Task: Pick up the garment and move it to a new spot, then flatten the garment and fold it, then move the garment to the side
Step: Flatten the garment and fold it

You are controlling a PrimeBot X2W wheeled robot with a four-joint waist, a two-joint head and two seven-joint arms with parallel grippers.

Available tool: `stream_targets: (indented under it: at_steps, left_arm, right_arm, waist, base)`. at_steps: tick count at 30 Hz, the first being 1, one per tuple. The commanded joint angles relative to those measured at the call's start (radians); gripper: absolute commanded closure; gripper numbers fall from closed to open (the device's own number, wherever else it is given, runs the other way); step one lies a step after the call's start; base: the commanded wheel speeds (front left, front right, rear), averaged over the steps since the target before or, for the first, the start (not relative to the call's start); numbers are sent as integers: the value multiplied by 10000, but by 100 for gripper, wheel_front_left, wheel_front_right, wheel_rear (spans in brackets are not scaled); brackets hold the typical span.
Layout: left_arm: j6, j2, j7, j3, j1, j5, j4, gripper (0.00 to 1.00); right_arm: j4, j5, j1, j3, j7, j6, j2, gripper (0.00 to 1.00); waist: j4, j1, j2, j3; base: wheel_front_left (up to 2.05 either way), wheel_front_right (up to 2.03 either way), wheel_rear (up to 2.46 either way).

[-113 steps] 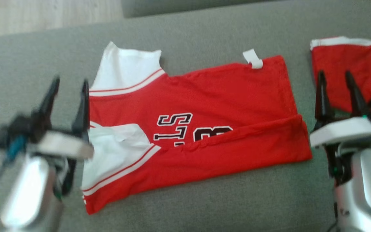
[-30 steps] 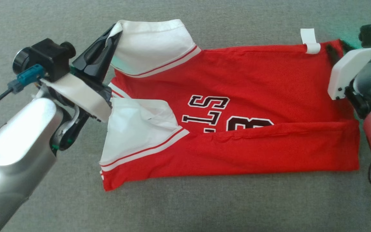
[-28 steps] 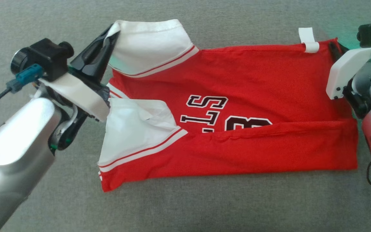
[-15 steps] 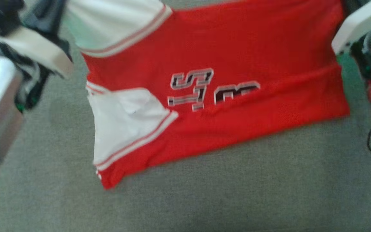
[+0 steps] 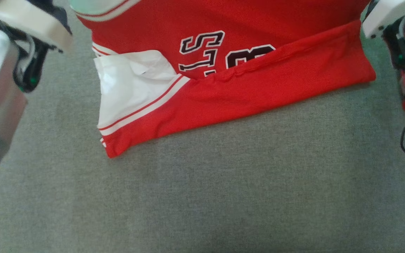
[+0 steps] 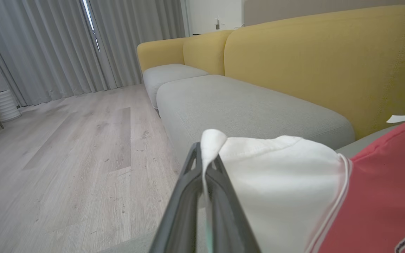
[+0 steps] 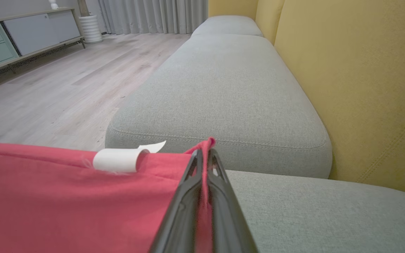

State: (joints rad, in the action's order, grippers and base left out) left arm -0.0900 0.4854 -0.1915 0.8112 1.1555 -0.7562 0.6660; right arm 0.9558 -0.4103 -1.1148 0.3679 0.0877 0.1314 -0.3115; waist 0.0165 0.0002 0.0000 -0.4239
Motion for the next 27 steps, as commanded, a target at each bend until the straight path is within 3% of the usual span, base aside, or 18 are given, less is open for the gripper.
stream_targets:
  at_steps: [1, 6, 12, 20, 27]
  left_arm:
    - [-80, 421, -124, -279, 127, 40, -129, 100]
    - [-275, 504, -149, -32, -656, -334, -493, 100]
    - [-368, 1064, 498, 454, -1996, -1020, -1987, 100]
    - [-320, 1862, 1625, 1039, -3362, -1547, -3927, 100]
    - [-171, 2233, 2280, 1373, -3983, -1809, -4967, 100]
  right_arm:
    - [-163, -182, 121, 189, 79, -7, -11, 100]
    - [-132, -801, 689, 796, -100, -7, -290, 100]
    - [-446, -1863, 1505, 1756, -812, -7, -956, 100]
    - [-957, -2933, 2294, 2945, -2042, -7, -1954, 100]
    - [-1154, -3312, 2505, 3824, -2713, -7, -2657, 100]
  waist:
    - [108, -2, 0, 148]
    - [307, -2, 0, 514]
    - [602, -2, 0, 1035]
    - [856, -2, 0, 1343]
    - [931, -2, 0, 1360]
  base:
    - [0, 0, 0]
    - [0, 0, 0]
    - [0, 0, 0]
    - [0, 0, 0]
    - [0, 0, 0]
